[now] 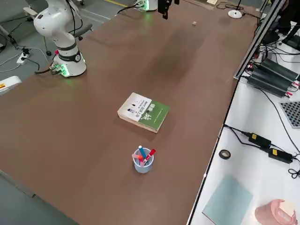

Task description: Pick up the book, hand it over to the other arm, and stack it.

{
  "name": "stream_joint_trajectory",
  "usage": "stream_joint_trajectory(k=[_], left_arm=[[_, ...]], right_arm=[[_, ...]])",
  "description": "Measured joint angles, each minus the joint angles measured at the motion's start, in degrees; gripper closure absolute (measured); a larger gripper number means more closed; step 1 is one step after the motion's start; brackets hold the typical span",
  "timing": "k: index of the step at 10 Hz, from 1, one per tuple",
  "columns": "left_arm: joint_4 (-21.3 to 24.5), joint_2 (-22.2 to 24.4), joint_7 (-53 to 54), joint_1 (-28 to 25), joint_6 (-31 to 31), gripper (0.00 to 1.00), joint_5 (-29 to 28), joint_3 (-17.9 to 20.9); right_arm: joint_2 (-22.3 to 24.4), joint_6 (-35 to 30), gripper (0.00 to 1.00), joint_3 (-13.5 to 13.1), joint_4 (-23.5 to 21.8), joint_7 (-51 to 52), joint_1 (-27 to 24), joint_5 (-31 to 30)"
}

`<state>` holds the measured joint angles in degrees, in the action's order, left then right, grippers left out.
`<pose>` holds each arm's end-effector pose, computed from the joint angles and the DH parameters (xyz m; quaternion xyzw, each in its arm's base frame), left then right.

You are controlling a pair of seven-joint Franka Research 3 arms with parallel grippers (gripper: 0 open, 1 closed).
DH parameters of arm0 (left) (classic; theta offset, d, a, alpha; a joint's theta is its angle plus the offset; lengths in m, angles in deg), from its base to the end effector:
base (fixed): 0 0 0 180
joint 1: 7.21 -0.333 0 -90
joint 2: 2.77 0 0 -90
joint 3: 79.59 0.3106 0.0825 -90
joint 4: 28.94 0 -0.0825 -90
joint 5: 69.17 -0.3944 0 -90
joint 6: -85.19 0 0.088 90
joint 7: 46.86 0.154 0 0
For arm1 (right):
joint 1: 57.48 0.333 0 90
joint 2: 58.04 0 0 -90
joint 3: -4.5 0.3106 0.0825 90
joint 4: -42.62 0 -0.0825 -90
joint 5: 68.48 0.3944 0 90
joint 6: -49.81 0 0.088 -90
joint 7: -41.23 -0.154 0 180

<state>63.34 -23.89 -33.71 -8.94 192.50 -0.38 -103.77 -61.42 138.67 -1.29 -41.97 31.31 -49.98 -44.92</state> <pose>0.6030 -0.3337 0.4562 0.8029 -0.0523 -0.0858 0.5876 0.5796 0.0812 0.5948 -0.9774 0.0643 0.0127 0.2009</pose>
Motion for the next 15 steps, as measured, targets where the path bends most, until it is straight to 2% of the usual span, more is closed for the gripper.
stream_joint_trajectory(k=[2, 5, 10, 15], left_arm=[[-0.3, -0.4, -0.8, 3.5, 4.7, 0.82, 1.7, 0.0], [-2.4, -1.8, -2.5, 7.9, 8.7, 0.82, 2.5, 0.0], [-7.2, -6.3, -2.9, 13.9, 11.5, 0.82, 2.5, 0.0], [-10.7, -9.9, -3.0, 20.4, 17.3, 0.82, 2.5, -0.1]], right_arm=[[-0.2, -0.7, 0.00, -1.5, -2.5, 1.0, -0.9, 7.5], [-0.8, -0.8, 0.00, -2.4, -7.7, 6.3, -1.9, 15.1], [-2.7, -1.3, 0.00, -5.3, -19.9, 26.0, -4.1, 33.0], [-3.3, -1.9, 0.00, -5.6, -29.6, 38.9, -4.1, 48.6]])
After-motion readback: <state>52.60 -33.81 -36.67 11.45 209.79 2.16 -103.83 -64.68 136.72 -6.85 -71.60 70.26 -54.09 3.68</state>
